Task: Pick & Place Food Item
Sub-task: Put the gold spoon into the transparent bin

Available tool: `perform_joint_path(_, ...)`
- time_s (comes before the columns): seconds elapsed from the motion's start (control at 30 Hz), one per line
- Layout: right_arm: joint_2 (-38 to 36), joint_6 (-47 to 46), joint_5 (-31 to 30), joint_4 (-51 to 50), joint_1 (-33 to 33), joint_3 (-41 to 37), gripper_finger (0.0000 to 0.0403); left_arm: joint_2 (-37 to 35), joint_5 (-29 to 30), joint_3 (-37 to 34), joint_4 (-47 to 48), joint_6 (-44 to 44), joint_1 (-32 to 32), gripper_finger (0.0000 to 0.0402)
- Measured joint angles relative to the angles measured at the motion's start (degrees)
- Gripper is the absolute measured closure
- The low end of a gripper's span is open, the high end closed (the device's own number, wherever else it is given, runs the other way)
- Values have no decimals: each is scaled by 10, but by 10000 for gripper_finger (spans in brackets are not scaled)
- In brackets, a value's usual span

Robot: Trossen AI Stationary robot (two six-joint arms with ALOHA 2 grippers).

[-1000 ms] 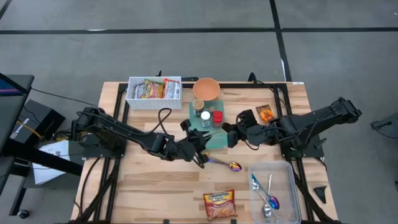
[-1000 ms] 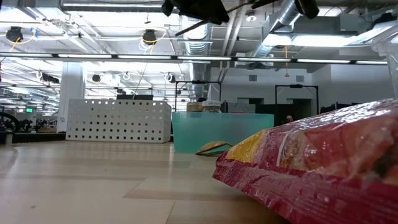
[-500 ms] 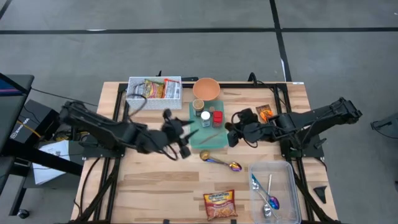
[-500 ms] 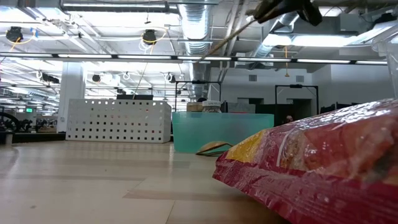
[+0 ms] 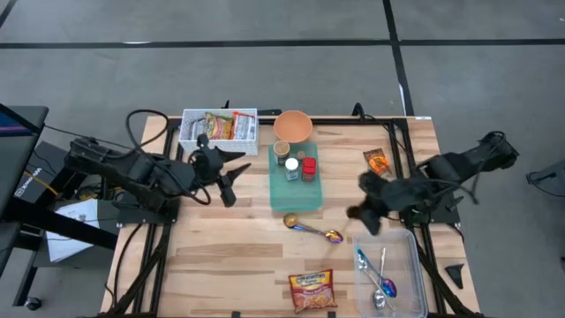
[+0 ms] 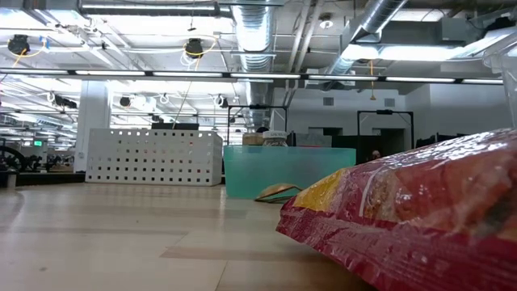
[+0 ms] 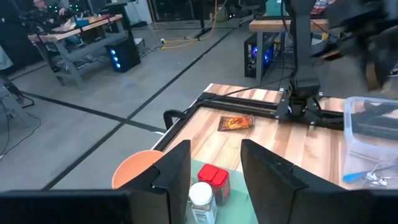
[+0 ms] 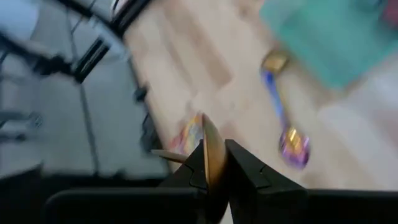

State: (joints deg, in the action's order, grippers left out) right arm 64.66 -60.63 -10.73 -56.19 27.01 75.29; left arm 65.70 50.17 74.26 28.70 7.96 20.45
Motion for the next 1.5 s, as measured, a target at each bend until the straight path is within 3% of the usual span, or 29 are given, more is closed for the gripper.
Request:
perform_joint_path(0.1, -14, -41, 30, -26, 38, 12, 384, -5, 0, 0, 11, -1, 0, 272)
perform_joint_path(0.33, -16, -109, 169, -148, 99, 12, 384, -5, 0, -18, 16, 1, 0, 279)
perform_joint_path(0.73, 70, -29, 280, -222, 97, 12, 384, -4, -1, -116, -104, 47, 0, 284)
perform_joint_path(1.27, 248, 70, 302, -231, 103, 12, 384, -4, 0, -133, -133, 48, 1, 288)
perform_joint_path(1.5, 257, 73, 310, -212, 103, -17, 384, -6, -1, -133, -131, 61, 3, 288)
